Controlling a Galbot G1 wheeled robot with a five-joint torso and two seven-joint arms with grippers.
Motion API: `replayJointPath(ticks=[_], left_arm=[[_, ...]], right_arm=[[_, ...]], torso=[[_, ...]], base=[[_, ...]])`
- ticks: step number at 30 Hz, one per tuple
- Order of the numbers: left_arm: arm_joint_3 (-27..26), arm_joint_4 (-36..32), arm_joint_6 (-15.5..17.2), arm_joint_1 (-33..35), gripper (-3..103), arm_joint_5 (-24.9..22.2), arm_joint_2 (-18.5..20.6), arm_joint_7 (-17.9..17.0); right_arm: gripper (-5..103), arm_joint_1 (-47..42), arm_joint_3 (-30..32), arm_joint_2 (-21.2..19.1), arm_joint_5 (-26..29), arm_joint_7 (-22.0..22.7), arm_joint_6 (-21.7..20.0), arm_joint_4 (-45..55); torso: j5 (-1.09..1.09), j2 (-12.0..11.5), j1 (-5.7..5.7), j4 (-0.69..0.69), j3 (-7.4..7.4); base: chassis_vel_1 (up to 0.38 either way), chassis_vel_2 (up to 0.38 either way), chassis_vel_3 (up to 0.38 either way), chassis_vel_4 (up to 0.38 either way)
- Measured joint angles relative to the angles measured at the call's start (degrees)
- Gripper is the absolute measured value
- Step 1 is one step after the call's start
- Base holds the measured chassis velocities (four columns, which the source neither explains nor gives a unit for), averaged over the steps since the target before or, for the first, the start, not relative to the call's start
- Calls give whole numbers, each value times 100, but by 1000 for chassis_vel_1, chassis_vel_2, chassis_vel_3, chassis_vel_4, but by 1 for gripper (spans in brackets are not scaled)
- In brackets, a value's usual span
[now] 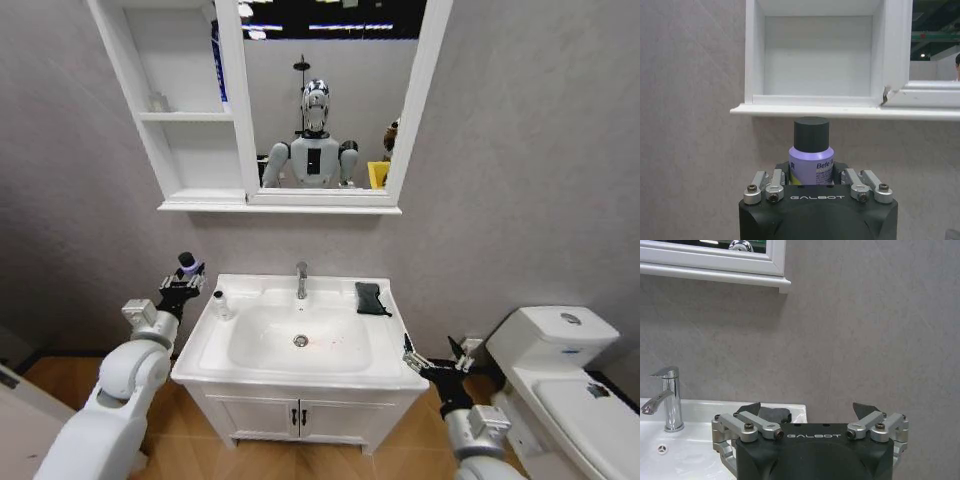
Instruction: Move facial cleanser and shampoo from washbasin to cabinet, then wipe washbasin with towel.
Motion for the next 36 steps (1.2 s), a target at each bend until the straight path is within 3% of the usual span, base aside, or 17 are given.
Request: replayJointPath(ticks=[1,2,4,5,7,11,13,18,20,23,25,29,31,36], left_arm=[[88,149,318,-470,43,-312,201,-108],[88,149,318,-470,43,-312,201,-108],[200,427,695,-1214,43,-801,531,-176],[200,427,695,-1214,43,-801,531,-176],[317,740,935,-1927,43,-1178,842,-179],[428,982,1116,-2545,43,-1466,1063,-177],[645,1258,1334,-3184,43,-1786,1235,-200],[1142,1795,1418,-3983,43,-1921,1207,-227],[1521,2097,1424,-4475,43,-2052,965,-376],[1818,2331,1426,-4826,43,-2059,725,-438],[2167,2770,1343,-5239,43,-1825,399,-445],[2328,3203,1238,-5482,43,-1511,149,-414],[2408,3562,1102,-5593,43,-1058,15,-196],[2533,4263,964,-5815,43,-475,-137,56]], right_arm=[[100,-1,-1,-2,-20,5,7,5],[100,-1,-1,-2,-20,5,7,5],[100,0,0,20,-109,15,69,-12],[100,0,0,20,-109,15,69,-12],[100,-19,-2,63,-167,16,121,-52],[100,-25,-6,69,-185,19,150,-89],[100,-13,-12,77,-194,23,172,-129],[100,-4,-48,84,-217,27,199,-172],[100,-26,-60,86,-234,25,237,-203],[100,-31,-57,79,-237,24,262,-218],[100,-39,-28,77,-228,24,271,-217],[100,-76,12,77,-218,23,304,-202],[100,-102,29,78,-213,22,358,-218],[100,-108,-14,87,-215,22,406,-249]], torso=[[0,0,0,-1,0],[0,0,0,-1,0],[1,-1,3,-2,1],[1,-1,3,-2,1],[0,-2,8,1,3],[1,-3,9,0,3],[2,-3,7,2,2],[1,-3,6,4,2],[-1,-3,7,2,2],[2,-3,7,-4,2],[3,-3,7,-4,3],[4,-3,8,-3,3],[2,-3,7,1,3],[1,-3,7,2,2]], base=[[18,-60,-58,41],[18,-60,-58,41],[0,0,0,0],[0,0,0,0],[0,0,0,0],[0,0,0,0],[0,0,0,0],[0,0,0,0],[0,0,0,0],[0,0,0,0],[0,0,0,0],[0,0,0,0],[0,0,0,0],[0,0,0,0]])
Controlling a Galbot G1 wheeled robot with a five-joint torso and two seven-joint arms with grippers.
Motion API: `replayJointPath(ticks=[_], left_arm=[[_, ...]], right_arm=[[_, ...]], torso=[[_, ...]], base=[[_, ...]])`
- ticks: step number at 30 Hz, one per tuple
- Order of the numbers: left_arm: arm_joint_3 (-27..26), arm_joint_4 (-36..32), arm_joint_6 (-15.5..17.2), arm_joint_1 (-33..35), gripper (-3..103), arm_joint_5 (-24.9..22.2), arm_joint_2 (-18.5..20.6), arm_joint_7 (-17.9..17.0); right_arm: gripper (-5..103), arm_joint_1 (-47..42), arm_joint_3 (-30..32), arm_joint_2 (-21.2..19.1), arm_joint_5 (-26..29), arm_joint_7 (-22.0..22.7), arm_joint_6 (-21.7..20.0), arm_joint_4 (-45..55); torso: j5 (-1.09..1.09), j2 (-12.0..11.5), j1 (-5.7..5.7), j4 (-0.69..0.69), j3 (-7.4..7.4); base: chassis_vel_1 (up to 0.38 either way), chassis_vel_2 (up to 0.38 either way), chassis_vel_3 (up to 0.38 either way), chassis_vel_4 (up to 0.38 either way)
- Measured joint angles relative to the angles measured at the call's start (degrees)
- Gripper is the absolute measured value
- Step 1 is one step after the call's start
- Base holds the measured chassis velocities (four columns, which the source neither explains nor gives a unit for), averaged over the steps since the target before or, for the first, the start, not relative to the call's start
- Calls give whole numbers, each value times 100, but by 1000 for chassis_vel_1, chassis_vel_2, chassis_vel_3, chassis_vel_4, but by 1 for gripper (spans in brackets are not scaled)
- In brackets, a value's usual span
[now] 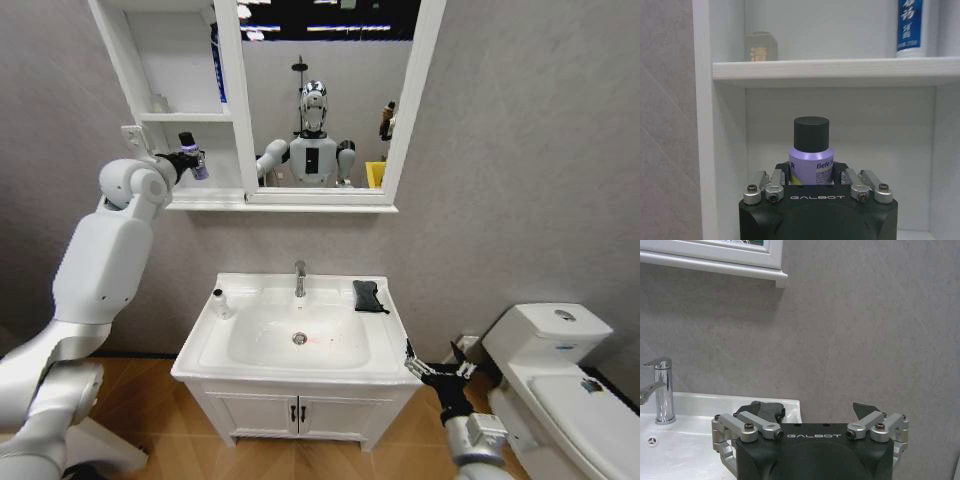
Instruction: Move facial cleanser and shampoo from washbasin to cabinet, then wipe washbasin with towel.
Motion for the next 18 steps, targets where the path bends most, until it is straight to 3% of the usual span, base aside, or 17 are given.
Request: replayJointPath(ticks=[4,18], left_arm=[[76,392,0,-161,43,273,-74,77],[212,831,19,-302,40,285,-249,6]], right_arm=[[100,-9,-15,1,-4,0,11,0],[100,16,-1,-29,-25,7,90,-36]], torso=[[0,0,1,0,0],[1,0,-1,-2,0]], base=[[0,0,0,0],[0,0,0,0]])
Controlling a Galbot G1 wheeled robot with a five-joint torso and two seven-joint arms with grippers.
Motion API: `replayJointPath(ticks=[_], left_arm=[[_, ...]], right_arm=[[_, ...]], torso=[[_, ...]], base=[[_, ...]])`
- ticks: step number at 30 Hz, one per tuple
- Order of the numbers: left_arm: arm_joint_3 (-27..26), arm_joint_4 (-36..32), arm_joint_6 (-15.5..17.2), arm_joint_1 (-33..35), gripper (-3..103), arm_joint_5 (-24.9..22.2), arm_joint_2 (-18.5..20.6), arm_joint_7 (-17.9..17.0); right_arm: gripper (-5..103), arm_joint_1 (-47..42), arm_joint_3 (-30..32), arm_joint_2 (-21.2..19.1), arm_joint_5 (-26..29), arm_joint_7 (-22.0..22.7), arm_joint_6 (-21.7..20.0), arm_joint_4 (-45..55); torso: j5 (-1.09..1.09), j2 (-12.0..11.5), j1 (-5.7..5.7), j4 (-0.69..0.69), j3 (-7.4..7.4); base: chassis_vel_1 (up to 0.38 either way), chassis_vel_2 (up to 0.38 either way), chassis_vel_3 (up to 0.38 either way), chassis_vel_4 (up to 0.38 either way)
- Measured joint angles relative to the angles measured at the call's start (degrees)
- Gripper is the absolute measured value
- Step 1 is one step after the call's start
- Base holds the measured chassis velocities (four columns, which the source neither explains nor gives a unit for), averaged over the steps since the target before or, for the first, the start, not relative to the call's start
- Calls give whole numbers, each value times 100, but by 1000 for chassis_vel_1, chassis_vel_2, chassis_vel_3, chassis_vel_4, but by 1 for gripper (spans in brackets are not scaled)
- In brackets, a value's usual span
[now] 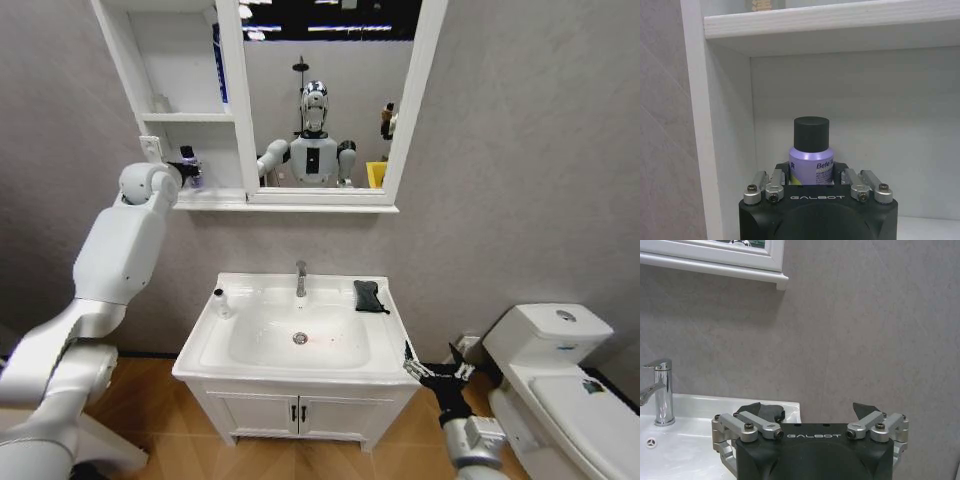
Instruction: Move facial cleanser and shampoo from washbasin to cabinet, then wipe washbasin with towel.
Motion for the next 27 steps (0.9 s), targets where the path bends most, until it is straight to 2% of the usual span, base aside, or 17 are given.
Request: replayJointPath(ticks=[5,7,8,9,11,14,17,20,23,24,25,26,27], left_arm=[[-9,95,1,-37,47,5,-23,-13],[-7,133,1,-54,58,32,-23,-2],[-5,146,1,-67,70,39,-23,6],[-5,146,1,-67,70,39,-23,6],[-20,141,-5,-73,80,44,-21,9],[-66,34,-4,-46,86,38,12,-15],[-259,-782,120,294,99,-210,309,-270],[-336,-1060,163,433,99,-268,401,-350],[-940,-2652,344,1547,100,-784,1011,-813],[-940,-2652,344,1547,100,-784,1011,-813],[-1126,-3159,444,1916,100,-1074,1226,-1079],[-1126,-3159,444,1916,100,-1074,1226,-1079],[-1319,-3773,488,2372,100,-1369,1488,-1382]], right_arm=[[100,-2,-1,-11,0,-5,-3,-7],[100,-7,12,-16,4,-8,-3,-18],[100,-4,15,-16,6,-10,-2,-22],[100,-4,15,-16,6,-10,-2,-22],[100,8,16,-16,9,-11,-1,-23],[100,16,16,-18,11,-11,-1,-23],[100,39,23,-24,17,-10,-2,-22],[100,43,22,-16,18,-10,-2,-32],[100,30,-6,19,6,-21,23,-132],[100,30,-6,19,6,-21,23,-132],[100,24,-10,24,6,-23,30,-134],[100,24,-10,24,6,-23,30,-134],[100,23,-12,28,6,-23,33,-139]], torso=[[0,0,0,0,0],[0,0,0,0,0],[0,0,0,0,0],[0,0,0,0,0],[0,1,0,0,0],[0,1,1,-2,0],[0,0,1,0,0],[0,1,0,0,-1],[-2,0,0,3,-1],[-2,0,0,3,-1],[-3,1,0,1,-1],[-3,1,0,1,-1],[-2,1,0,3,-2]], base=[[0,0,0,0],[0,0,0,0],[0,0,0,0],[0,0,0,0],[0,0,0,0],[0,0,0,0],[0,0,0,0],[0,0,0,0],[0,0,0,0],[0,0,0,0],[0,0,0,0],[0,0,0,0],[0,0,0,0]])
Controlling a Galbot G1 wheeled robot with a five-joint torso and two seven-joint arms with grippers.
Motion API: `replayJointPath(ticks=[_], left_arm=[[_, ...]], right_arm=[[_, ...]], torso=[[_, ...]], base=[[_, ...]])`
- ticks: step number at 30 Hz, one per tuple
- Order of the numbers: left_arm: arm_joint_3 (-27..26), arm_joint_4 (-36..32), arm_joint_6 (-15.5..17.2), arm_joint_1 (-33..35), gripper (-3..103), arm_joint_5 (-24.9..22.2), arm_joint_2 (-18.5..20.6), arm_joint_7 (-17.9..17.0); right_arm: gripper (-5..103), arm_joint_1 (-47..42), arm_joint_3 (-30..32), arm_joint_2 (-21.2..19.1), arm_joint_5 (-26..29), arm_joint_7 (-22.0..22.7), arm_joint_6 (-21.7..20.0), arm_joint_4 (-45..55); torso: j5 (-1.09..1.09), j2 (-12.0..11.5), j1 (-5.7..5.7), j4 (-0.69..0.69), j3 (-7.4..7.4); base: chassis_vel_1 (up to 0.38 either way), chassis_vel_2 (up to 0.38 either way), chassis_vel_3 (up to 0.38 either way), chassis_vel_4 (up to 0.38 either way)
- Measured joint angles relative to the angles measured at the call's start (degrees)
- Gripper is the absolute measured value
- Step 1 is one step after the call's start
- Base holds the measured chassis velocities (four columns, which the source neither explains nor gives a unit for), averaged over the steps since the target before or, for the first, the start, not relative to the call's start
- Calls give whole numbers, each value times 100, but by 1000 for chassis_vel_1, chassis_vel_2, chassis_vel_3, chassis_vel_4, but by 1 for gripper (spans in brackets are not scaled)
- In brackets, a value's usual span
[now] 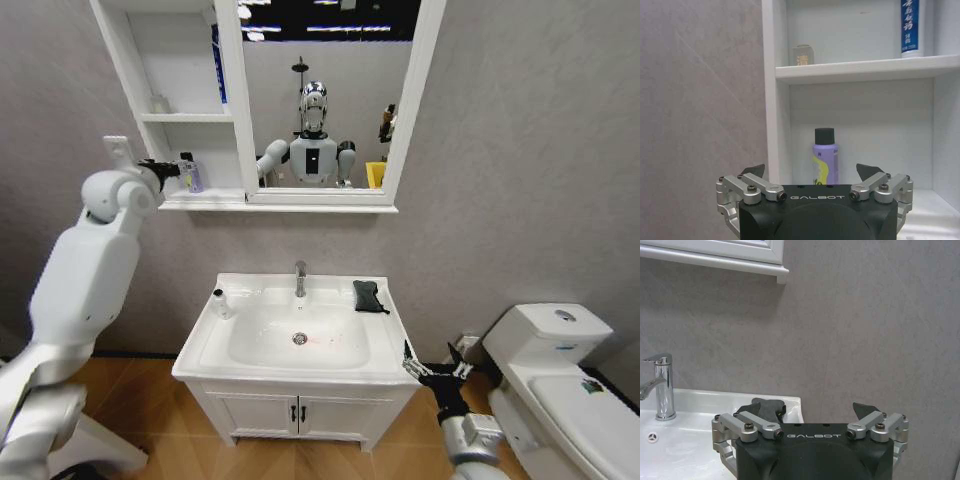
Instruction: Move facial cleanser and shampoo from washbasin to cabinet, then wipe washbasin with towel.
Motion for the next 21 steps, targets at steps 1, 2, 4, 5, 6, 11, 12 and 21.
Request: replayJointPath(ticks=[1,2,4,5,6,11,12,21], left_arm=[[-173,-461,-6,448,100,-149,188,-167],[-173,-461,-6,448,100,-149,188,-167],[-412,-852,-45,1048,100,-169,326,-199],[-863,-1138,-504,2411,100,511,224,196],[-910,-1093,-782,2760,100,829,96,388],[-869,-499,-2055,3891,100,2075,-796,1058],[-844,-224,-2263,4089,100,2432,-1028,1222],[-675,1078,-2824,4417,100,3316,-1893,1640]], right_arm=[[100,1,2,1,0,0,2,-6],[100,1,2,1,0,0,2,-6],[100,8,1,-3,-1,0,3,-11],[100,20,-64,-2,-19,0,2,-12],[100,20,-89,5,-37,0,2,-10],[100,-20,-102,-1,-66,-13,0,51],[100,-27,-92,-3,-66,-13,-2,76],[100,-20,-62,-3,-58,-10,-39,186]], torso=[[4,1,-1,0,-1],[4,1,-1,0,-1],[2,1,-2,0,-1],[2,1,-2,-1,0],[0,1,-2,-1,0],[1,0,0,-6,1],[1,0,0,-5,1],[2,0,0,-2,1]], base=[[0,0,0,0],[0,0,0,0],[0,0,0,0],[0,0,0,0],[0,0,0,0],[0,0,0,0],[0,0,0,0],[0,0,0,0]])
